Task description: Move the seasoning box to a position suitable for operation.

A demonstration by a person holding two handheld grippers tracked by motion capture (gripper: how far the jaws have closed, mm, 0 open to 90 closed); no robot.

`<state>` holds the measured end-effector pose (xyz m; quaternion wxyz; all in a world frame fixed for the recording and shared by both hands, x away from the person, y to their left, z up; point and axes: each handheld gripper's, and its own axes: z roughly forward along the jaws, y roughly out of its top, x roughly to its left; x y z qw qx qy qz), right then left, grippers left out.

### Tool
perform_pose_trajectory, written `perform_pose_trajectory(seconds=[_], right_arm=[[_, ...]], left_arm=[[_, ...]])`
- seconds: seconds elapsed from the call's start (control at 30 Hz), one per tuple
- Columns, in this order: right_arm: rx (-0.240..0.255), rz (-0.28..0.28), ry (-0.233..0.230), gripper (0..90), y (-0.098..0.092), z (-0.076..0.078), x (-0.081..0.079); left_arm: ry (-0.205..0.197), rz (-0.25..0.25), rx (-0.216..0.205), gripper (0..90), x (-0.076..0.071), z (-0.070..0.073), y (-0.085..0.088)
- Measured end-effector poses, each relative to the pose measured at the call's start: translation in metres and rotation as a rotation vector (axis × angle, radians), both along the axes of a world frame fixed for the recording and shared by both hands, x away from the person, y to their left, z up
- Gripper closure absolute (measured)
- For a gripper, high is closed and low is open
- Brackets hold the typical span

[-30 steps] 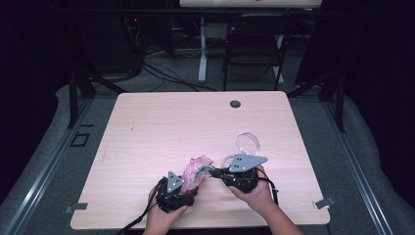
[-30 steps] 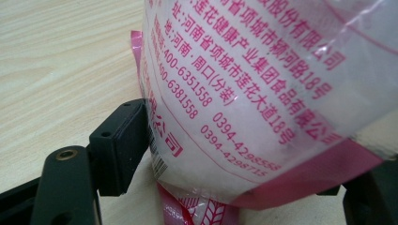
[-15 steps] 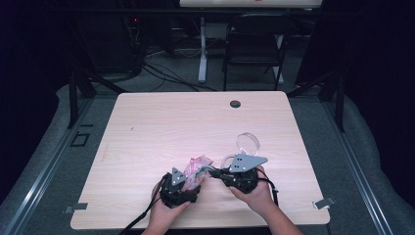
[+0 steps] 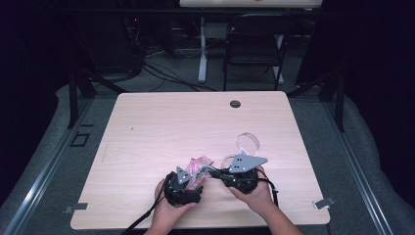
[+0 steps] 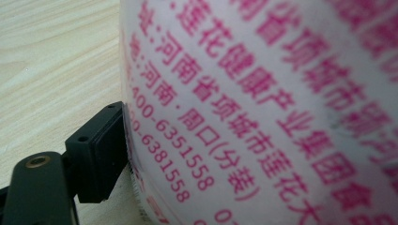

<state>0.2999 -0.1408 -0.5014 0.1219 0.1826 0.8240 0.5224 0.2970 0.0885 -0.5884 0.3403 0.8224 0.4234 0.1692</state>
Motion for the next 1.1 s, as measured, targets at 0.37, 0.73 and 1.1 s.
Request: perform_pose_trajectory(seconds=[0.37, 0.73, 1.1], right_arm=[[0.002, -0.001, -0.008, 89.5, 0.001, 0.000, -0.001], [-0.001, -0.001, -0.009, 89.1, 0.001, 0.000, -0.001], [0.008, 0.011, -0.010, 90.0, 0.001, 0.000, -0.001]], left_arm=[[-0.014, 0.019, -0.008, 25.6, -0.001, 0.001, 0.002], [-0.047, 0.038, -0.012, 43.2, -0.003, 0.001, 0.005], [-0.061, 0.022, -0.042, 52.9, -0.003, 0.002, 0.011]])
